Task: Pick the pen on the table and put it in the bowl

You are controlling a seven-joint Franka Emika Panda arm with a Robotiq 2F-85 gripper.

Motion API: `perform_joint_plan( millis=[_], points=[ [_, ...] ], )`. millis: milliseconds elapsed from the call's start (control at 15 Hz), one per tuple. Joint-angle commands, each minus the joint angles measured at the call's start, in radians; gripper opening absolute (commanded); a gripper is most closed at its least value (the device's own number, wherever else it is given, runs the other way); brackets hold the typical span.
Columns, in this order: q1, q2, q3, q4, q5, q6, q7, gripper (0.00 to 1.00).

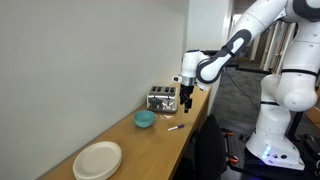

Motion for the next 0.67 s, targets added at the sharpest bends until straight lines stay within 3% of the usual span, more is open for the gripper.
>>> perform_joint_plan(
  millis=[0, 200, 600],
  points=[
    [-0.026, 0.181, 0.003, 0.107, 0.064, 0.035, -0.154, 1.00],
    [-0.087, 0.315, 0.039, 0.191, 0.110, 0.064, -0.271, 1.00],
    [-0.236, 0.531, 0.144, 0.319, 0.110, 0.145, -0.347, 1.00]
  ],
)
